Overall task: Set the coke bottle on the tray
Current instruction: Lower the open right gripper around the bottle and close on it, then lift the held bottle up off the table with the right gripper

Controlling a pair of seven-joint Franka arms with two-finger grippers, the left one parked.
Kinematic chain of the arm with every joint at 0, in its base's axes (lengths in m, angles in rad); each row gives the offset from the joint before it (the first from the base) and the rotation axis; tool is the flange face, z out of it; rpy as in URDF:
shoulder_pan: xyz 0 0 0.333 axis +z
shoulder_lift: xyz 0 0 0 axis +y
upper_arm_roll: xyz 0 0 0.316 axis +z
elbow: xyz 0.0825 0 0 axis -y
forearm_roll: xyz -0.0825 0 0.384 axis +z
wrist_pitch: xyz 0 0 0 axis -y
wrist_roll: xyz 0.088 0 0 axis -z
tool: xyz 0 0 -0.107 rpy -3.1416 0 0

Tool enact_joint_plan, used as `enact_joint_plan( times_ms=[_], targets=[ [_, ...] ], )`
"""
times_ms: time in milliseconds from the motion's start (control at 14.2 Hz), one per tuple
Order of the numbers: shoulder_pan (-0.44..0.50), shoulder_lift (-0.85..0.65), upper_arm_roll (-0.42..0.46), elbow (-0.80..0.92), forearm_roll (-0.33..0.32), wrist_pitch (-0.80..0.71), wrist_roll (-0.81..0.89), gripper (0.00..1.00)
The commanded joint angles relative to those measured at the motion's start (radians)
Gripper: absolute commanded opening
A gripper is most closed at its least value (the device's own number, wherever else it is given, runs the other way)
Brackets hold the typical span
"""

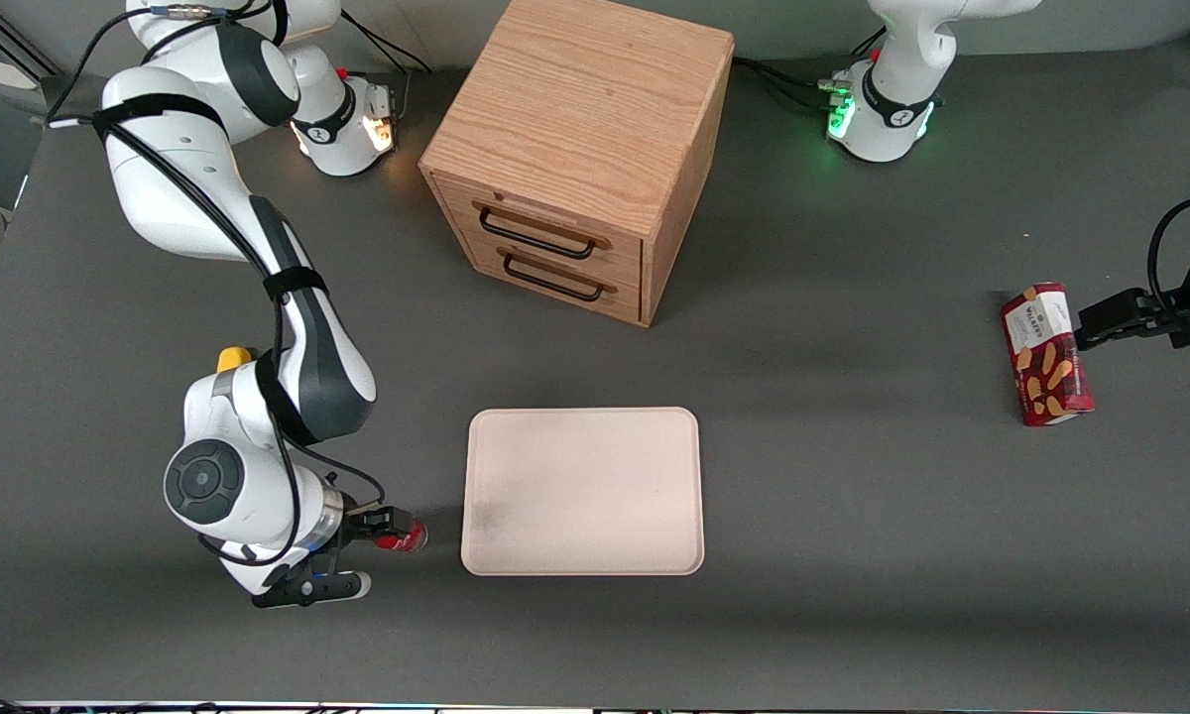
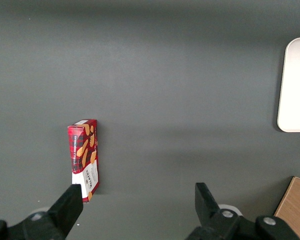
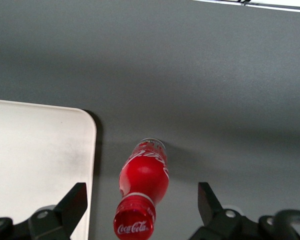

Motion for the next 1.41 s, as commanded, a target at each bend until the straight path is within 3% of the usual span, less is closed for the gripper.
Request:
enact_joint_plan(
  times_ms=[0,281,351,492,703,914,1335],
  targets=[
    [0.004,-0.014,0.002,-0.01,-0.011,0.002,0.037,0.83],
    [0.004,-0.02,0.005,-0.01,-0.003,-0.025,0.037,0.41],
    [0.004,-0.02,0.005,-0.01,0.007,-0.025,0.035,0.35],
    [0.004,-0.022,0.007,-0.01,0.015,-0.027,0.037,0.33],
    [0.004,-0.022,0.007,-0.01,0.038,-0.041,0.035,0.08],
    [0.003,-0.038,0.01,0.001,0.04,-0.086,0.035,0.02],
    [-0.005,-0.179,0.01,0.004,0.043,-0.272,0.053,0.0]
  ],
)
